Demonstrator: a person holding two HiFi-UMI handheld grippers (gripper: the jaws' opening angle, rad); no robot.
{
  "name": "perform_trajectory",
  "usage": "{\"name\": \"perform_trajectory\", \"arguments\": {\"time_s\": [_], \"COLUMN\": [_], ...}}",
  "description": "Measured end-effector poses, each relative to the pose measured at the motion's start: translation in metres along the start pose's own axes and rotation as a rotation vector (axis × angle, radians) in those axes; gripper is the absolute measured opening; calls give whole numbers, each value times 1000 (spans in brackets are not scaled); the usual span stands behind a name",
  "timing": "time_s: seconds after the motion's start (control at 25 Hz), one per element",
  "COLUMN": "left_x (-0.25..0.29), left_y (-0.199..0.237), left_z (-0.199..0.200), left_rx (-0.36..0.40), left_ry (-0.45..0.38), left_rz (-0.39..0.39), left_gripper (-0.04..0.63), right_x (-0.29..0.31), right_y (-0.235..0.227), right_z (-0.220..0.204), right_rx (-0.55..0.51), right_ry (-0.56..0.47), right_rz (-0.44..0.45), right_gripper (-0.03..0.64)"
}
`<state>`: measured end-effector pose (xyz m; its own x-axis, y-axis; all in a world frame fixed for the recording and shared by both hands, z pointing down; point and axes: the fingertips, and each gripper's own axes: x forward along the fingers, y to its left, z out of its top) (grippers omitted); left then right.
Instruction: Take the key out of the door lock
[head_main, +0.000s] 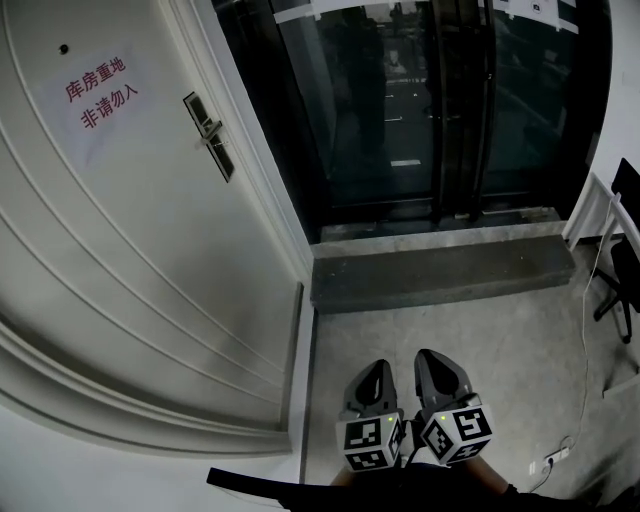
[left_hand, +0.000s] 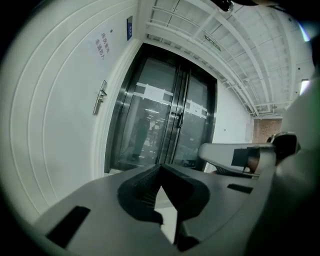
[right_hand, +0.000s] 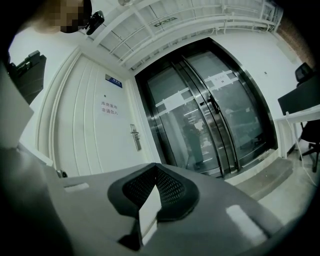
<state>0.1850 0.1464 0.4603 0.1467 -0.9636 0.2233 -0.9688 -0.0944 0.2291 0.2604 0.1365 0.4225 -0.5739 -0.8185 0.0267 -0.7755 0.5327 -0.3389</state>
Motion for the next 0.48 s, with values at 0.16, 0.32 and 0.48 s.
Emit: {"name": "perform_trajectory", "arguments": {"time_s": [0.16, 0.32, 0.48], "left_x": [33, 66, 94], "left_y": [26, 56, 87], "left_z": [25, 40, 54], "left_rx": [8, 6, 10], "left_ry": [-25, -29, -30], "left_rz": [14, 32, 44], "left_gripper": [0, 0, 0], "right_x": [40, 86, 130], "right_y": [-3, -8, -3], "right_z": [11, 18, 22], "right_rx": [5, 3, -2], "right_ry": [-11, -19, -23], "right_rz": [18, 22, 35], "right_gripper": [2, 2, 2]}}
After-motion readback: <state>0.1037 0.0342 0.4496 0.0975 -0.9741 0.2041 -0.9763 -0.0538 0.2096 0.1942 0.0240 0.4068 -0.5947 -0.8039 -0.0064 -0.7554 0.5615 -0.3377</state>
